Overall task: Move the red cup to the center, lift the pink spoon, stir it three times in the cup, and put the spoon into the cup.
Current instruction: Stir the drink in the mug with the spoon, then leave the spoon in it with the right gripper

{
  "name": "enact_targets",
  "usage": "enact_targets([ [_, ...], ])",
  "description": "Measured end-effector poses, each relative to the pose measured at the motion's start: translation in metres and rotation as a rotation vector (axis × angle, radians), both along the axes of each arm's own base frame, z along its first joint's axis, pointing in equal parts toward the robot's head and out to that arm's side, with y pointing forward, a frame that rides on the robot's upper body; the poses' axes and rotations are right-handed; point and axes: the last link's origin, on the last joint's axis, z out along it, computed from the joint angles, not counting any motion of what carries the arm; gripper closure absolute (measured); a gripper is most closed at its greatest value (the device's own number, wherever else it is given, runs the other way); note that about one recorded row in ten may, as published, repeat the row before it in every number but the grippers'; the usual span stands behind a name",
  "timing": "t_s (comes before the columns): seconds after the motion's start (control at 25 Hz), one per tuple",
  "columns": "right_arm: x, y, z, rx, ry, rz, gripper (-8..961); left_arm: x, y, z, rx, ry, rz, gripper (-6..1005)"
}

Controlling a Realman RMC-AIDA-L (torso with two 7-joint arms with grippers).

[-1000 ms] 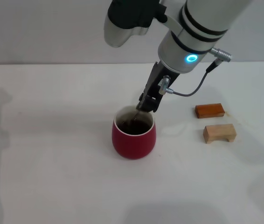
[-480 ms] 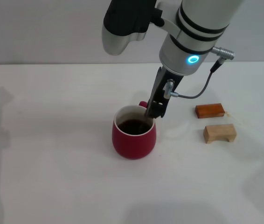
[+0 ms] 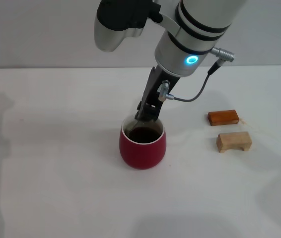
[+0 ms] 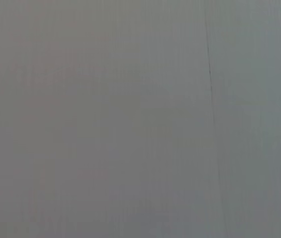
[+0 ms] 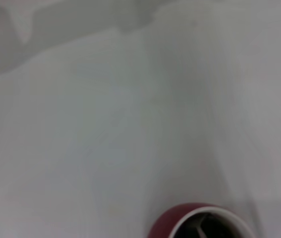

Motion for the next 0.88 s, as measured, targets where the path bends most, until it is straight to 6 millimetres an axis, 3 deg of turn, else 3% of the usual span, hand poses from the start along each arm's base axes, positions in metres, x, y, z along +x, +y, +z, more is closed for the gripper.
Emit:
enact_targets([
  [0.24,0.009,0.01,-0.001,0.051,-0.081,0.011,808,0.002,0.001,0.0,0.0,-0.001,-0.009,1001],
  [0.48,0.014,0.005,0.003,0.026,-0.139,-0.008,809,0.003,0.001,0.0,-0.001,0.0,-0.011,1001],
  [0.72,0.0,-0.009,0.003,-0.056,-0.1,-0.01,809,0.001,0.0,0.0,0.0,-0.001,-0.005,1000],
  [0.88,-0.008,-0.007,0.001,-0.046,-0.062,0.016,810,0.0,-0.001,0.0,0.002,-0.001,-0.003,1000],
])
